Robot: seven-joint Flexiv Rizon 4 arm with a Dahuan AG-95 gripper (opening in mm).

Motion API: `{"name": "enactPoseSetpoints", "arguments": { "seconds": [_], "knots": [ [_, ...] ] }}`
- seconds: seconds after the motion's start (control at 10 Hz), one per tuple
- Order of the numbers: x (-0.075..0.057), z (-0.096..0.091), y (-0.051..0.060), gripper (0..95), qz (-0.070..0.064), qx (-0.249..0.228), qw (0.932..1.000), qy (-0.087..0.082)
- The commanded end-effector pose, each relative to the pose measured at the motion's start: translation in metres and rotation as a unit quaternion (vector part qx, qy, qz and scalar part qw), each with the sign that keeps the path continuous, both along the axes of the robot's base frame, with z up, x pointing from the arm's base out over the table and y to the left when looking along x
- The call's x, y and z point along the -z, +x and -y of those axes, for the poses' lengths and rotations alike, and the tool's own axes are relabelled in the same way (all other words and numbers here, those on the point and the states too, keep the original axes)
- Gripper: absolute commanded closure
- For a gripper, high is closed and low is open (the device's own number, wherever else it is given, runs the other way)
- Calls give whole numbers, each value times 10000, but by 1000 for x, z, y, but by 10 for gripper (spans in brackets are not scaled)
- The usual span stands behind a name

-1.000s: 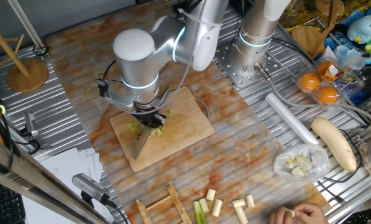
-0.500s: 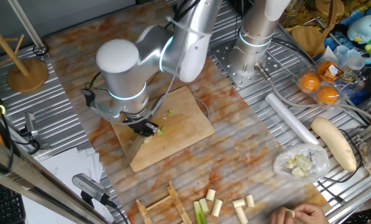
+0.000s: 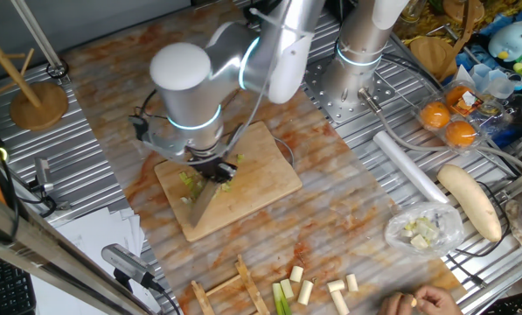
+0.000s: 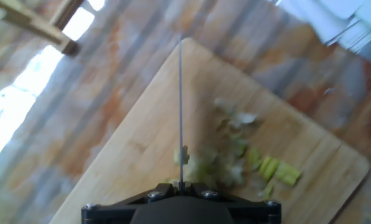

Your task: Chop the scallions

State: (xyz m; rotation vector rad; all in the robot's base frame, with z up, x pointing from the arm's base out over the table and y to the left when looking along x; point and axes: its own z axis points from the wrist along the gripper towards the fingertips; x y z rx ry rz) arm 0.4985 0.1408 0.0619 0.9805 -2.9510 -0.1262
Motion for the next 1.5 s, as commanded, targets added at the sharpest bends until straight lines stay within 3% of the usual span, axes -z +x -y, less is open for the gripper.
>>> {"name": "enactPoseSetpoints", "arguments": {
  "seconds": [0.1,0.4,0.7,0.9,1.1,1.2,1.3,1.5],
  "knots": [
    [3,-1,-9,950,80,9,10000,-10],
    [16,1,-6,950,207,-9,9998,-16],
    [30,-7,5,950,296,151,9994,-41],
    [24,-10,20,950,274,198,9994,-41],
    [14,-11,25,950,187,253,9995,60],
    [13,-10,24,950,232,176,9996,-6],
    [10,-7,21,950,181,159,9997,-3],
    [-5,9,5,950,95,8,9999,90]
  ]
}}
